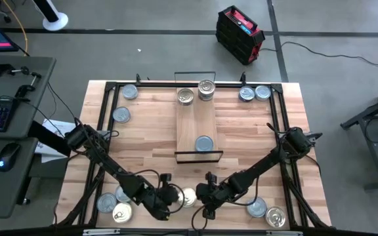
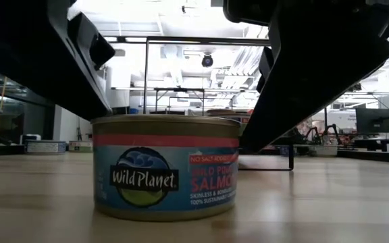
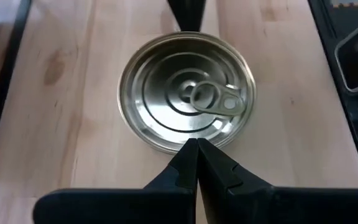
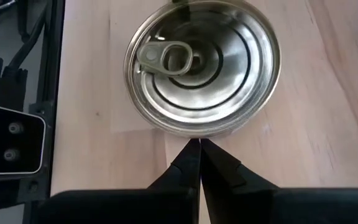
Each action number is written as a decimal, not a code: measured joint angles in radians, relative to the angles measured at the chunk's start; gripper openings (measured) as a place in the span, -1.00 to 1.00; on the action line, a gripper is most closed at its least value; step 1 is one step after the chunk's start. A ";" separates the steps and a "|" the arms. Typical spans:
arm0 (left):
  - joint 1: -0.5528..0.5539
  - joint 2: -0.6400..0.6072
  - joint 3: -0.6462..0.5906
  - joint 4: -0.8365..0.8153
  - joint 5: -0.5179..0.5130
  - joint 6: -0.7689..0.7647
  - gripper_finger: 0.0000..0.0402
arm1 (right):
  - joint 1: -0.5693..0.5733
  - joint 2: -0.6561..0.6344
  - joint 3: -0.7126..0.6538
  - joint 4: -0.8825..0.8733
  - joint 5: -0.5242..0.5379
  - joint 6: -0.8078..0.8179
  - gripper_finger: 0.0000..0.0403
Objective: Stack canned seafood by type on shelf
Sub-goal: Stack the blue pink tuna can on top of the other blue pink tuna can on the shelf
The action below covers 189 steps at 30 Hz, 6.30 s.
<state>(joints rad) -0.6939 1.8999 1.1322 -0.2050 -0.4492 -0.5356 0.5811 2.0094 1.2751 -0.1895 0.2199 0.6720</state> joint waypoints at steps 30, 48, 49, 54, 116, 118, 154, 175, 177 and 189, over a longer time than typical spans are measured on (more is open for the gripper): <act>-0.002 -0.009 -0.005 -0.256 -0.025 -0.084 -1.00 | 0.001 -0.046 0.230 -0.243 0.068 -0.161 -1.00; -0.237 -0.210 -0.004 -0.405 -0.182 -0.675 -1.00 | -0.034 -0.046 0.266 -0.206 -0.058 -0.339 -1.00; -0.259 -0.210 -0.004 -0.404 -0.192 -0.741 -1.00 | -0.045 -0.046 0.274 -0.193 -0.069 -0.362 -1.00; -0.338 -0.210 -0.004 -0.405 -0.302 -0.979 -1.00 | -0.102 -0.046 0.313 -0.166 -0.120 -0.527 -0.93; -0.188 -0.278 -0.004 -0.441 -0.245 -0.869 -1.00 | -0.104 0.116 0.320 -0.158 -0.220 -0.892 -0.17; -0.175 -0.334 -0.004 -0.479 -0.231 -0.784 -1.00 | -0.084 0.097 0.320 -0.167 -0.188 -0.806 -0.17; 0.324 -1.078 -0.587 -0.122 0.177 -0.140 -1.00 | 0.200 -0.405 0.312 -1.362 0.285 0.646 -0.17; 0.944 -1.195 -0.593 0.162 0.132 -0.220 -1.00 | -0.751 -0.764 -0.224 -0.354 0.032 -0.563 -0.14; 1.016 -1.185 -0.594 0.184 0.133 -0.289 -1.00 | -0.827 -0.733 -0.214 -0.249 -0.058 -0.684 -0.11; 1.333 -0.932 -0.593 0.210 0.515 -0.437 -1.00 | -0.956 -0.328 0.131 -0.201 -0.212 -1.137 -0.11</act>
<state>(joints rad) 0.6396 0.9680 0.5388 0.0047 0.0658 -0.9722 -0.3748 1.6817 1.4058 -0.3903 0.0080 -0.4653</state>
